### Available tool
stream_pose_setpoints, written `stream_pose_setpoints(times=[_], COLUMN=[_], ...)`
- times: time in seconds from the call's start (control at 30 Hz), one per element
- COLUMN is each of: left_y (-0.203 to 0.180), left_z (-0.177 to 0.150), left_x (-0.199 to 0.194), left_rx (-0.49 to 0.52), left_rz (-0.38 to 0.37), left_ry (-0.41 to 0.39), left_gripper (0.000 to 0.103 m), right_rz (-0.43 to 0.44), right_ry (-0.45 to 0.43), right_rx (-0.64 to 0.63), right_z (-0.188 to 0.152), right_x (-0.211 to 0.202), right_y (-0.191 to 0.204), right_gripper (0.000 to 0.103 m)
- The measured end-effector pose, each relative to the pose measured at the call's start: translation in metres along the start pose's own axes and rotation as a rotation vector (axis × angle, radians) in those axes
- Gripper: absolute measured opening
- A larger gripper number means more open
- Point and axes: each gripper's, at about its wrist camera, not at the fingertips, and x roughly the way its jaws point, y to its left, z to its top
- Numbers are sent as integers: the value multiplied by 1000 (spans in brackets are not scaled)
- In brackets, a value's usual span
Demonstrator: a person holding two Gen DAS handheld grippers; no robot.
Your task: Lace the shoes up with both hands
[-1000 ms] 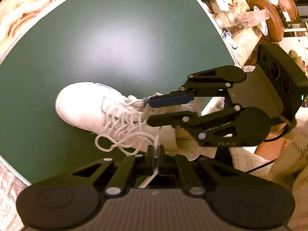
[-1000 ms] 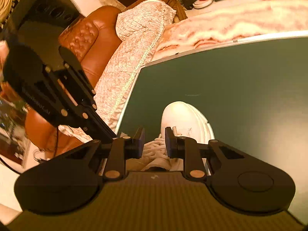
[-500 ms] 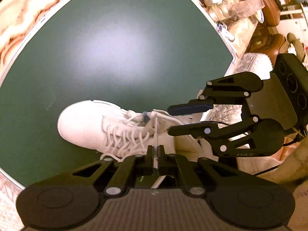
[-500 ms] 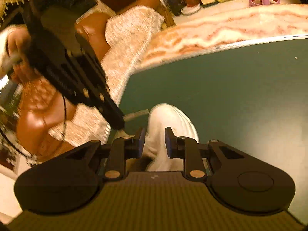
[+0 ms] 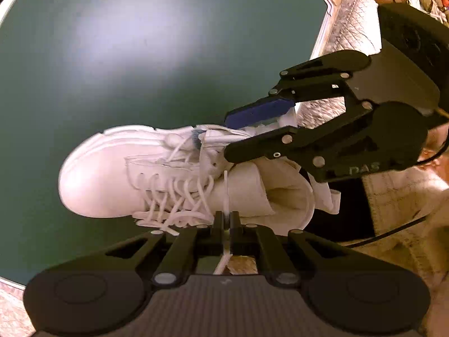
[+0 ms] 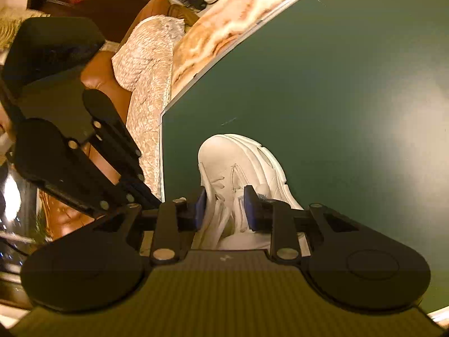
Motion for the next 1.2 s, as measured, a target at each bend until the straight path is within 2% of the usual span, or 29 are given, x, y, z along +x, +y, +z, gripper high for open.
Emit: stream_pose_setpoints(times=[0.13,0.2,0.37,0.8,1.2], left_y=[6,8,18,27,32], left_z=[11,10,10,21,21], left_x=[14,13,1,6,3], left_rx=[-32,-54,-122,-132,-168], left_rz=[-37,-48,-66,-92,-101], left_ry=[66,71,47,87,54], left_gripper=[2,2,2,2,3], right_rz=[26,35,51,59,102], right_ry=[0,-3,-5,1,9], right_rx=[37,44,66,60,37], right_z=[1,0,1,3,5], right_x=[1,2,2,0,-4], right_y=[-9,-12,-17,-14,-16], right_gripper=[32,32,32,34,35])
